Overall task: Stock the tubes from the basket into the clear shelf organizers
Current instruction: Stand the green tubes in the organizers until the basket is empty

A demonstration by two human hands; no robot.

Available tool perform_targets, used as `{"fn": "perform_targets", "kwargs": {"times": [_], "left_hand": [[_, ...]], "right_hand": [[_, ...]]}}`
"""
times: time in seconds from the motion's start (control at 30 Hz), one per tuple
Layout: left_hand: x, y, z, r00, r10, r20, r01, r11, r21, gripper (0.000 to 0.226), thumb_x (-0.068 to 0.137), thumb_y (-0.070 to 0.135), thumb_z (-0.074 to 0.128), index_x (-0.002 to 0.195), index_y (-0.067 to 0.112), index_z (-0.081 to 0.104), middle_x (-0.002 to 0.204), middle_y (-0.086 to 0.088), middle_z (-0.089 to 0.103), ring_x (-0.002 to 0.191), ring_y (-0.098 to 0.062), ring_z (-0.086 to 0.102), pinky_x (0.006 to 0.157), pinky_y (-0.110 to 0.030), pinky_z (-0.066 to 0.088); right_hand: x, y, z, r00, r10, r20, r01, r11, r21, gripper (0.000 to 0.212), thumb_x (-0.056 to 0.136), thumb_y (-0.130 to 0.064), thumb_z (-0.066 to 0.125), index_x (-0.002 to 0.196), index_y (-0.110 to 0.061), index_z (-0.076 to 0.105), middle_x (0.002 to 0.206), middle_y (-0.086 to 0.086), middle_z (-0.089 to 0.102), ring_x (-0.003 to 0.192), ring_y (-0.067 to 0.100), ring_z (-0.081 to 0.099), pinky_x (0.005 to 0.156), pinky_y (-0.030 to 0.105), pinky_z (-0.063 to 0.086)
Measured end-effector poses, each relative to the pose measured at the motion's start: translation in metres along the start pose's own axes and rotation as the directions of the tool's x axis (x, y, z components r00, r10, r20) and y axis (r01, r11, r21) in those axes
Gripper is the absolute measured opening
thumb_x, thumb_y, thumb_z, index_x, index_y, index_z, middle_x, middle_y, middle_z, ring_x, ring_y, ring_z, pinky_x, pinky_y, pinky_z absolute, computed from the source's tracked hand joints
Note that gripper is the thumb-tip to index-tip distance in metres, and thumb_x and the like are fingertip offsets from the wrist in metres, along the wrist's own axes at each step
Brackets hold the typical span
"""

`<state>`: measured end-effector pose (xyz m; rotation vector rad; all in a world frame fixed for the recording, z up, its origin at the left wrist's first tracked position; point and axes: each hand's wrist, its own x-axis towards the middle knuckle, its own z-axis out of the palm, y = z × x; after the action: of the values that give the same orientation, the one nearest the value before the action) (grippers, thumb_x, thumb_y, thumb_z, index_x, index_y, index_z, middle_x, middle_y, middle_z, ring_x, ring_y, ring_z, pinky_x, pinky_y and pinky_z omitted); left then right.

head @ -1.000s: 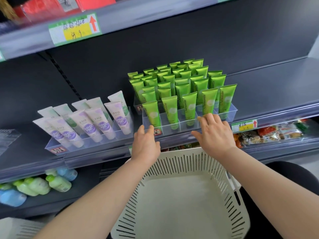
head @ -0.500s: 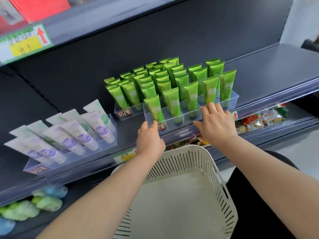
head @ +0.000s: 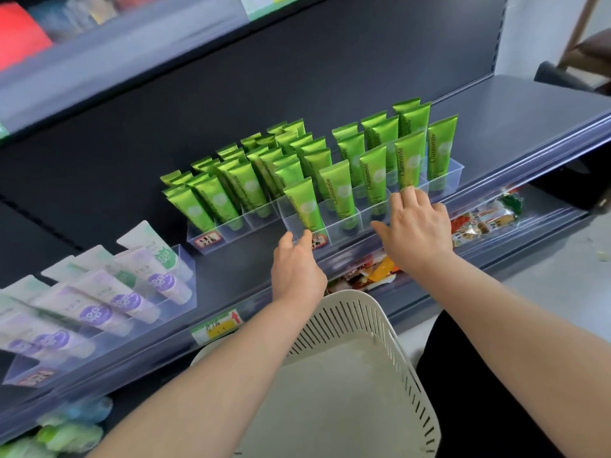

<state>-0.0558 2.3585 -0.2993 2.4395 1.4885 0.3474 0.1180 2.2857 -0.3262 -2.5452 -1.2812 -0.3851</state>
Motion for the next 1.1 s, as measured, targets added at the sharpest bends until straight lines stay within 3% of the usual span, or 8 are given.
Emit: {"fn": "perform_targets", "kwargs": {"times": [0.3,0.63,1.0,1.1], "left_hand": [[0.006,0.045,0.012,0.991,0.122,0.047,-0.122,0.992,-0.011,0.069,0.087,0.001,0.058,0.148,0.024,0.034,0.154,-0.007,0.025,0.139,-0.024,0.031,0.104,-0.037,0.037],[0.011,0.094,0.023,0.980,0.176,0.097,-0.176,0.984,-0.004,0.069,0.085,0.002,0.058,0.147,0.019,0.034,0.150,-0.012,0.027,0.134,-0.028,0.035,0.100,-0.038,0.041],[0.014,0.097,0.022,0.976,0.193,0.104,-0.196,0.980,0.022,0.070,0.084,0.002,0.060,0.147,0.020,0.034,0.146,-0.013,0.030,0.130,-0.028,0.040,0.095,-0.037,0.045],[0.014,0.096,0.022,0.977,0.183,0.108,-0.186,0.982,0.014,0.070,0.084,0.001,0.060,0.147,0.021,0.035,0.147,-0.011,0.029,0.129,-0.028,0.041,0.095,-0.037,0.045]], "right_hand": [[0.004,0.016,0.006,0.999,0.034,-0.023,-0.033,0.998,0.054,0.050,0.091,-0.054,0.043,0.118,-0.012,0.050,0.121,0.008,0.051,0.124,0.027,0.041,0.089,0.043,0.040],[0.020,0.052,0.005,0.996,0.085,-0.024,-0.082,0.991,0.105,0.047,0.091,-0.049,0.046,0.115,-0.009,0.052,0.116,0.008,0.052,0.117,0.028,0.046,0.088,0.043,0.041],[0.022,0.061,-0.004,0.997,0.068,0.033,-0.072,0.991,0.116,0.049,0.093,-0.051,0.040,0.123,-0.014,0.050,0.118,0.005,0.052,0.116,0.025,0.048,0.089,0.041,0.040],[0.025,0.062,-0.011,0.992,0.126,0.023,-0.128,0.975,0.181,0.048,0.093,-0.049,0.042,0.123,-0.011,0.047,0.120,0.008,0.050,0.113,0.029,0.049,0.087,0.043,0.040]]}}
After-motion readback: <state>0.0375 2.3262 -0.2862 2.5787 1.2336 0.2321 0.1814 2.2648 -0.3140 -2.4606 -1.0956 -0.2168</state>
